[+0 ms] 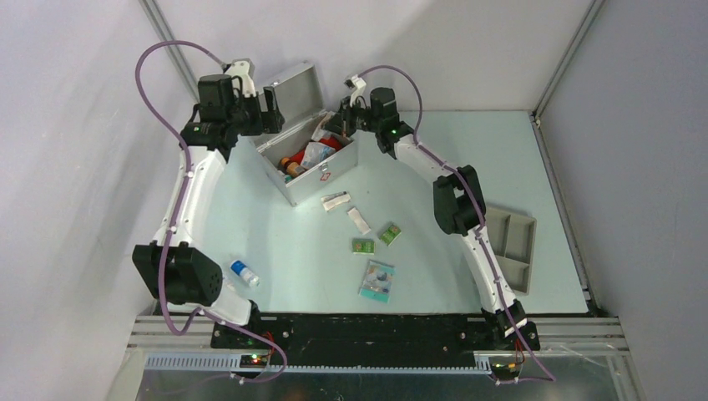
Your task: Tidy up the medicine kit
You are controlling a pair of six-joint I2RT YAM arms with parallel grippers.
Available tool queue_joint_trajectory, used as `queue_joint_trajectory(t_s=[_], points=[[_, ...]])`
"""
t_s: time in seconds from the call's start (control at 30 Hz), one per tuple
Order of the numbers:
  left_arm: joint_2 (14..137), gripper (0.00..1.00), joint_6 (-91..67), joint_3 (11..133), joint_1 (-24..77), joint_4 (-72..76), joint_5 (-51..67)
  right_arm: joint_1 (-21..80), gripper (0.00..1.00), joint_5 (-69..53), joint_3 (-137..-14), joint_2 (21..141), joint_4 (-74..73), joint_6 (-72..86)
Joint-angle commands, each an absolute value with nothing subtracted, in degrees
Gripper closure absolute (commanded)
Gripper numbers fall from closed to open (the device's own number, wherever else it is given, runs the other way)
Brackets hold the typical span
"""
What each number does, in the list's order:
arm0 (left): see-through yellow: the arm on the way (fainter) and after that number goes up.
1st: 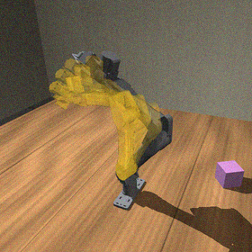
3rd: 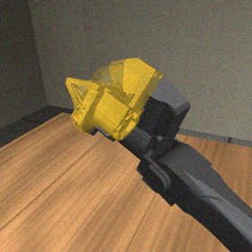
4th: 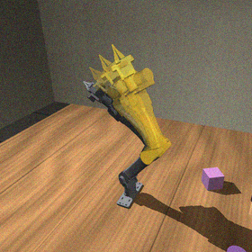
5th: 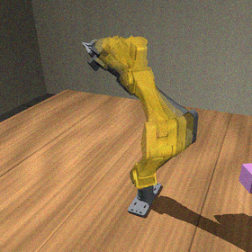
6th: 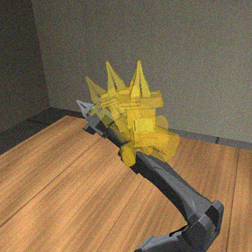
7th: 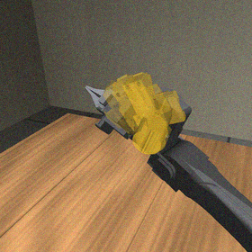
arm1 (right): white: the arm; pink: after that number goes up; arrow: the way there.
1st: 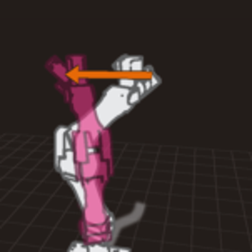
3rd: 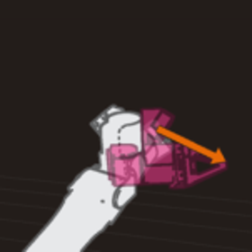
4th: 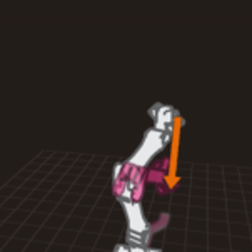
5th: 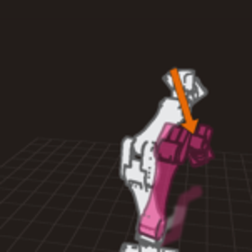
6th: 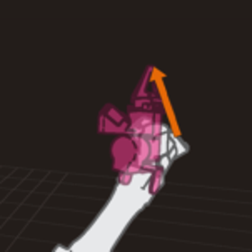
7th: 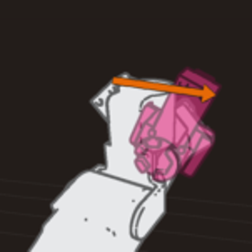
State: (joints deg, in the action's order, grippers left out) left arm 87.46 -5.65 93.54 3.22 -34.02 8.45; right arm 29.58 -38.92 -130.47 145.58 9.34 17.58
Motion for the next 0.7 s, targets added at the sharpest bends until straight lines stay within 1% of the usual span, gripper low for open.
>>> queue_joint_trajectory(t_s=[0.0, 0.23, 0.47, 0.67], points=[[85.38, 0.1, -3.68, 93.34, 4.29, -33.85, 7.49, 29.61, 1.0, -40.19, -130.32, 144.18, 13.62, 18.14], [86.86, 0.1, -4.06, 94.48, 4.98, -33.87, 8.64, 29.12, 1.0, -45.39, -126.87, 143.55, 8.07, 18.61], [88.88, 0.1, -5.01, 95.83, 5.15, -33.82, 9.64, 28.11, 0.99, -45.99, -125.16, 142.09, 5.8, 19.96], [89.69, 0.1, -5.27, 96.24, 5.42, -33.79, 10.12, 26.81, 0.89, -44.33, -123.44, 140.28, 3.44, 19.95]])
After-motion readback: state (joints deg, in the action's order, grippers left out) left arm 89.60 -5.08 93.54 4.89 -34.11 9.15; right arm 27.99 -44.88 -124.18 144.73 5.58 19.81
